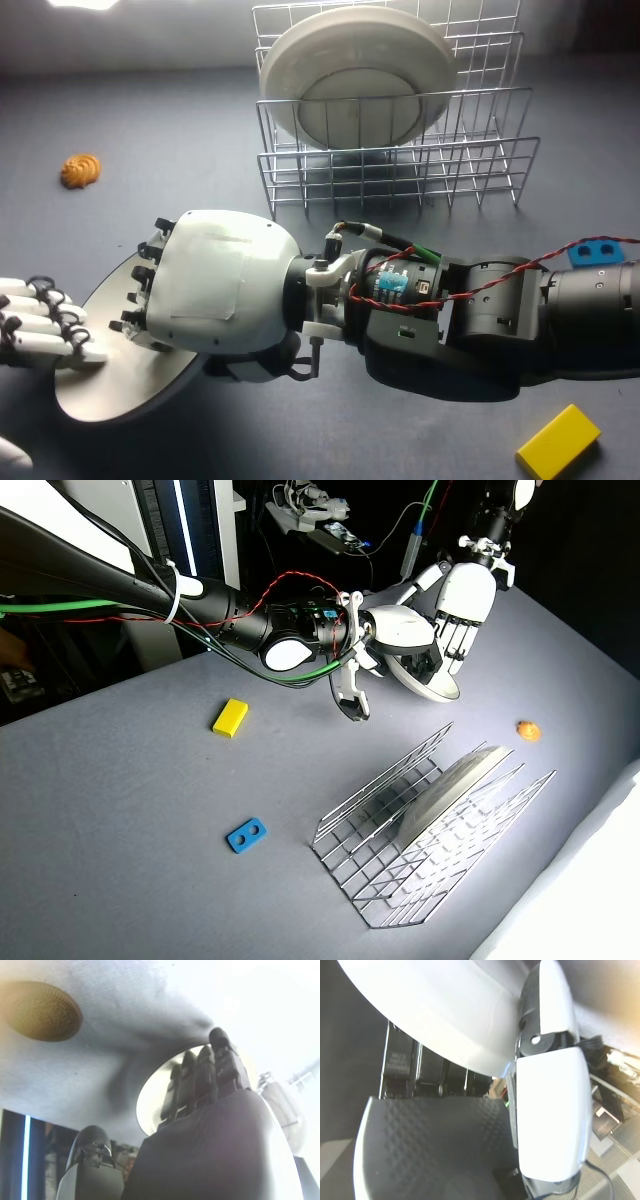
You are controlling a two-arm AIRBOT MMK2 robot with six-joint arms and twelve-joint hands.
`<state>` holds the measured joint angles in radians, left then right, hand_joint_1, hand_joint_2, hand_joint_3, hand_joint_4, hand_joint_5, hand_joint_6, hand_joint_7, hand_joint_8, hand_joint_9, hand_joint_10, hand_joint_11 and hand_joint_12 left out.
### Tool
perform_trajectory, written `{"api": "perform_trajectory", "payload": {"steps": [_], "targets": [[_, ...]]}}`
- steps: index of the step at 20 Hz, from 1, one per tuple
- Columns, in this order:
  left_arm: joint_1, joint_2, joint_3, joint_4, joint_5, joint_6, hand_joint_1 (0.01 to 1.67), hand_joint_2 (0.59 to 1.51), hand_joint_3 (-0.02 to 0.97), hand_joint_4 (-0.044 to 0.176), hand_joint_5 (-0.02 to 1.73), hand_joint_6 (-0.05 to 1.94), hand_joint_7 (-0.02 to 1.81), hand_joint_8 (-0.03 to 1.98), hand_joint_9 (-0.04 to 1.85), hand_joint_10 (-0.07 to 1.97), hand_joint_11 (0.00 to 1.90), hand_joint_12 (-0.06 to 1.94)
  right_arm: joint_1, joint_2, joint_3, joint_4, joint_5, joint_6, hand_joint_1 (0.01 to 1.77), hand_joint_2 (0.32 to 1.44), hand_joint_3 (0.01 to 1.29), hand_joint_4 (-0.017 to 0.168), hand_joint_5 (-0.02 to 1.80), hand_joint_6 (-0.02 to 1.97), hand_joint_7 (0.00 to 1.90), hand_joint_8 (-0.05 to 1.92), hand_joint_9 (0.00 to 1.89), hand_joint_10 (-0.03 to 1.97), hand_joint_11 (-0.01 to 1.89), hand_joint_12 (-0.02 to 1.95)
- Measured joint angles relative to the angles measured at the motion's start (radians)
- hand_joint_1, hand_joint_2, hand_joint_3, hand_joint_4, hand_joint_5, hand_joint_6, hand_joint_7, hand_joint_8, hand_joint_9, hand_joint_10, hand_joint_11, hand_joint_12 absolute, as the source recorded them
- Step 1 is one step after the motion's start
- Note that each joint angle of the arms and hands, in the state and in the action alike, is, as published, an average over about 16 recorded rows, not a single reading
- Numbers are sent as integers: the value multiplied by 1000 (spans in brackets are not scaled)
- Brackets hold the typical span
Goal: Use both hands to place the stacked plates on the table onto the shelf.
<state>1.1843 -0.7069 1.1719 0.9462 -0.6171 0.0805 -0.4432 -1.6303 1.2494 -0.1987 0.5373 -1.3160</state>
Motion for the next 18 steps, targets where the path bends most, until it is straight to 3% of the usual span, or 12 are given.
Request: {"api": "perform_trajectory", "payload": {"steps": [8,18], "targets": [[-123,39,15,-23,10,3,23,1088,18,3,206,13,172,-5,146,8,17,200,0,25,-24,3,2,4,1153,957,12,19,919,617,1049,788,1190,8,768,926],[-281,62,52,-15,-25,30,23,1077,18,2,179,19,160,-4,141,17,20,173,7,159,-143,4,-13,27,1161,960,14,22,928,747,1077,797,1177,7,742,931]]}}
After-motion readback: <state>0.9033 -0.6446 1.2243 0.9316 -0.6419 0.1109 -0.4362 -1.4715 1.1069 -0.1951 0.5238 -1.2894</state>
